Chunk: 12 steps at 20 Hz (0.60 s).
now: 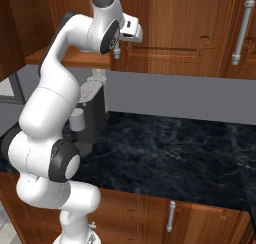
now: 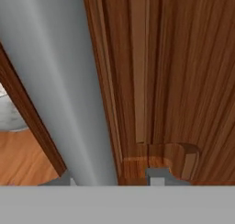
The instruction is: Move the bowls from the cabinet to the plates on the dining table.
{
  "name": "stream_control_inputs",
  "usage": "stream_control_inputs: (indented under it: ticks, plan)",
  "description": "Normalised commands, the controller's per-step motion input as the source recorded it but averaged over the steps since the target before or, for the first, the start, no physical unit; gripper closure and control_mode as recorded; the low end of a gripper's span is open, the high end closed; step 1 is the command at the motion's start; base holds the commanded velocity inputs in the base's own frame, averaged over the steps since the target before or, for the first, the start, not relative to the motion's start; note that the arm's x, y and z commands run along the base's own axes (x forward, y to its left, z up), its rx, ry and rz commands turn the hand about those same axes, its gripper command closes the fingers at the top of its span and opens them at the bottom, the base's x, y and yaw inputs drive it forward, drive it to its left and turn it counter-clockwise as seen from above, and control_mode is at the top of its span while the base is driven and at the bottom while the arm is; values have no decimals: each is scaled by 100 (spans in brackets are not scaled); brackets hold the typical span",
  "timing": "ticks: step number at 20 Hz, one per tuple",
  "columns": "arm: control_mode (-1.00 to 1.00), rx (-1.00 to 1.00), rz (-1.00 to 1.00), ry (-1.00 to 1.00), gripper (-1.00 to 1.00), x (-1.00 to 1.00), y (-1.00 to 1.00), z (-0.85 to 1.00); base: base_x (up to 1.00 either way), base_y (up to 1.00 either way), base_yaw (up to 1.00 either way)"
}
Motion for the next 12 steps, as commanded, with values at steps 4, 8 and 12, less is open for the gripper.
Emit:
stream_control_inputs:
  ticks: [4, 8, 12]
  plan:
    - [-100, 0, 0, 0, 100, 0, 0, 0, 0, 0, 0]
    - [-100, 0, 0, 0, 100, 0, 0, 0, 0, 0, 0]
    - [-100, 0, 0, 0, 100, 0, 0, 0, 0, 0, 0]
